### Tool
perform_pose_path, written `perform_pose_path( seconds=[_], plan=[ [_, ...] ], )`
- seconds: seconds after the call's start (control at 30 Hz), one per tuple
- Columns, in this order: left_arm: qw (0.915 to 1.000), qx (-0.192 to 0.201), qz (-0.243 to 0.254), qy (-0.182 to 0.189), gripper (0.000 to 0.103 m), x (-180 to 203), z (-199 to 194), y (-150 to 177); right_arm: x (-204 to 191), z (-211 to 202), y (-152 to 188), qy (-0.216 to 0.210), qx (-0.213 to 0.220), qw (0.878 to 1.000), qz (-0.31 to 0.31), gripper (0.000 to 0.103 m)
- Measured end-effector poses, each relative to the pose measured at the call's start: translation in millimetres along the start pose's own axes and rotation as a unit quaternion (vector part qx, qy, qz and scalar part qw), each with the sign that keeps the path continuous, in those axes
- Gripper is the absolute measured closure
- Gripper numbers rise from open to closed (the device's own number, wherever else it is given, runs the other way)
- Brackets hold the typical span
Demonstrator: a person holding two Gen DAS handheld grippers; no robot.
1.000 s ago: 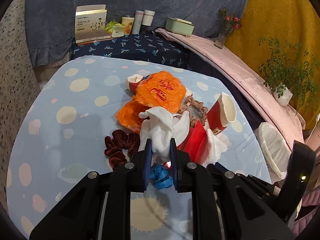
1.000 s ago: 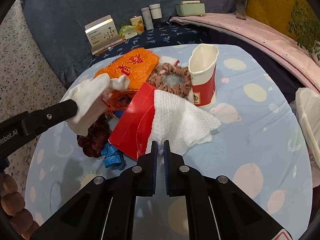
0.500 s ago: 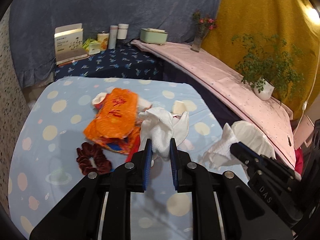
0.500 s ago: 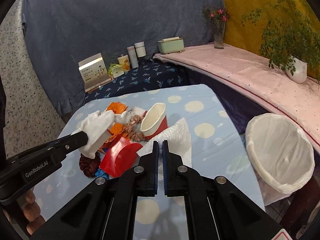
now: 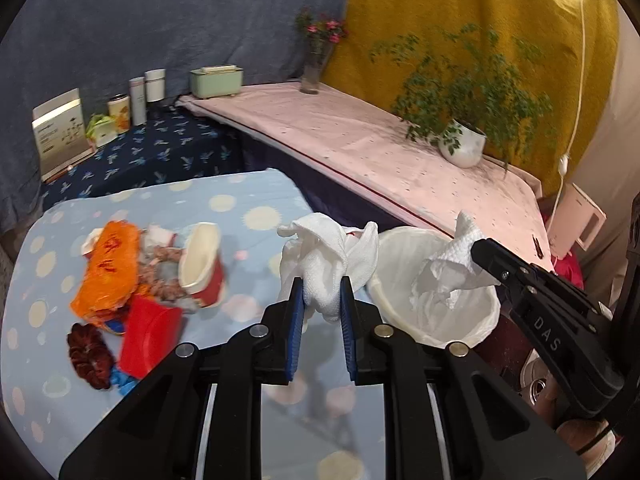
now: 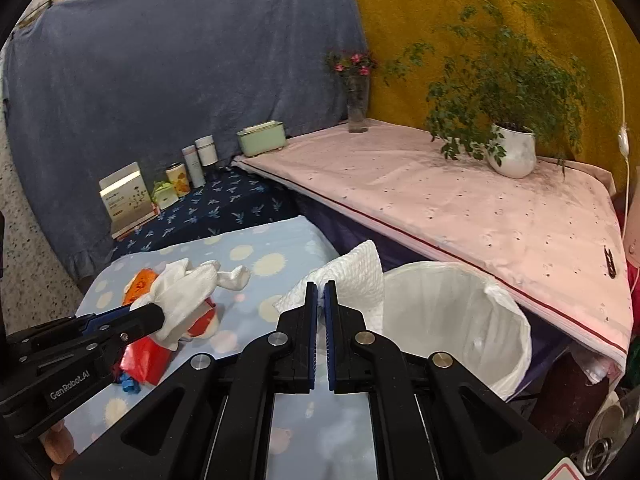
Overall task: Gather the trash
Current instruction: 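Carry the tissues to the wastebasket with both grippers and release them inside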
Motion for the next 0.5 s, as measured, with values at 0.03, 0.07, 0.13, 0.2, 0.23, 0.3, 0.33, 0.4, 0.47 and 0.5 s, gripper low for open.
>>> perform_pose_path(
  seconds=[0.03,0.07,0.13,0.2,0.23,0.3,0.33,0.4,0.47,0.5],
  plan=[
    [1.0000,-0.003,0.005,0.006,0.086,10.0,3.7,-0.5,13.1,-1.2,-0.6,0.006,0.000,1.000,0.006,0.099],
    [0.9999,-0.005,0.009,0.010,0.086,18.3,6.4,-0.2,23.3,-3.2,-0.8,0.011,0.001,1.000,0.010,0.099],
    [0.9997,-0.009,0.017,0.018,0.086,34.5,13.4,0.0,41.7,-4.8,-1.2,0.021,0.000,1.000,0.016,0.099],
    [0.9991,-0.014,0.027,0.029,0.086,52.5,21.2,-0.4,59.5,-5.8,-0.6,0.032,0.000,0.999,0.021,0.099],
    [0.9988,-0.015,0.031,0.034,0.086,60.8,24.1,-1.1,66.4,-5.5,-0.4,0.036,-0.001,0.999,0.023,0.099],
    [0.9980,-0.019,0.042,0.043,0.086,77.8,31.8,-0.6,83.1,-6.6,1.0,0.043,-0.002,0.999,0.030,0.099],
    [0.9975,-0.020,0.048,0.047,0.086,85.6,35.3,0.1,89.6,-6.1,2.0,0.044,-0.003,0.998,0.033,0.099],
    [0.9970,-0.019,0.055,0.052,0.086,99.7,41.0,0.7,101.7,-4.4,4.8,0.049,-0.005,0.998,0.039,0.099],
    [0.9963,-0.020,0.060,0.059,0.086,112.5,49.9,0.6,111.4,-0.3,7.4,0.054,-0.008,0.997,0.045,0.099],
    [0.9958,-0.025,0.063,0.062,0.086,118.4,55.6,1.6,116.6,1.9,8.7,0.056,-0.010,0.997,0.048,0.099]
  ],
)
Point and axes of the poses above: each gripper's, at about its wrist camera, not at the fingertips, and z roughly the way its jaws point, x to its right, y to its underside, the point moved 10 cm from there along z, roughly the way its jaws point, and after that the axes turned 8 degrees about -y, right-handed, at the moved point
